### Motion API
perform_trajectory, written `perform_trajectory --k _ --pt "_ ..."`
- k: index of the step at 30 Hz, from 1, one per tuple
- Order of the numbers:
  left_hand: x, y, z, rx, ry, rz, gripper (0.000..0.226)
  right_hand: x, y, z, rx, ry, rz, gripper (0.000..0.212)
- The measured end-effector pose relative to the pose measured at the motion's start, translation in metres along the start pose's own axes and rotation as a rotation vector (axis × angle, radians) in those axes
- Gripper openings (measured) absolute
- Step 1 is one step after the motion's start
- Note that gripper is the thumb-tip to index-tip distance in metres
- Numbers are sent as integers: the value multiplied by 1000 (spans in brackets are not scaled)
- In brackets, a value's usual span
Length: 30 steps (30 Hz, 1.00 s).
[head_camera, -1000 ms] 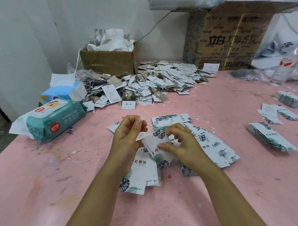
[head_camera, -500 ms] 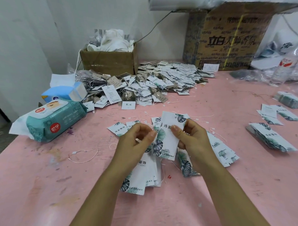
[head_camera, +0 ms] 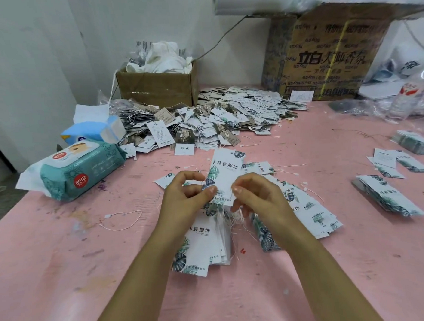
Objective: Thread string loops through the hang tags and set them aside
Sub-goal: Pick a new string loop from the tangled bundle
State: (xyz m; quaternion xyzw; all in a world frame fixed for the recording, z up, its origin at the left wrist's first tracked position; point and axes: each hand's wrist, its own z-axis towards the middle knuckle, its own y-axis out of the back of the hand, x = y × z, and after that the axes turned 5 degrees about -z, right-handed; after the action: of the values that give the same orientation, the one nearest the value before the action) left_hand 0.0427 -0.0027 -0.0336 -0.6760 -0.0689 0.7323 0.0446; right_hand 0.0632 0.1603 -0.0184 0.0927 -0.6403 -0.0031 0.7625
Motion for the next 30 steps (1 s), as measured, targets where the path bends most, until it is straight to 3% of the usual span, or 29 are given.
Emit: perform_trajectory --k 4,9,15,20,30 --pt "1 -1 -2 25 -64 165 21 1 -3 0 80 -48 20 16" --pt "3 1 -3 -33 -221 508 12 -4 5 3 -67 -199 211 20" --pt "12 13 5 -17 -70 888 30 -7 2 7 -186 -308 306 36" --pt "11 11 4 -48 -132 841 11 -8 1 8 -210 -295 283 60" --pt "8 13 4 -122 -239 616 8 -9 0 9 -155 -309 248 51"
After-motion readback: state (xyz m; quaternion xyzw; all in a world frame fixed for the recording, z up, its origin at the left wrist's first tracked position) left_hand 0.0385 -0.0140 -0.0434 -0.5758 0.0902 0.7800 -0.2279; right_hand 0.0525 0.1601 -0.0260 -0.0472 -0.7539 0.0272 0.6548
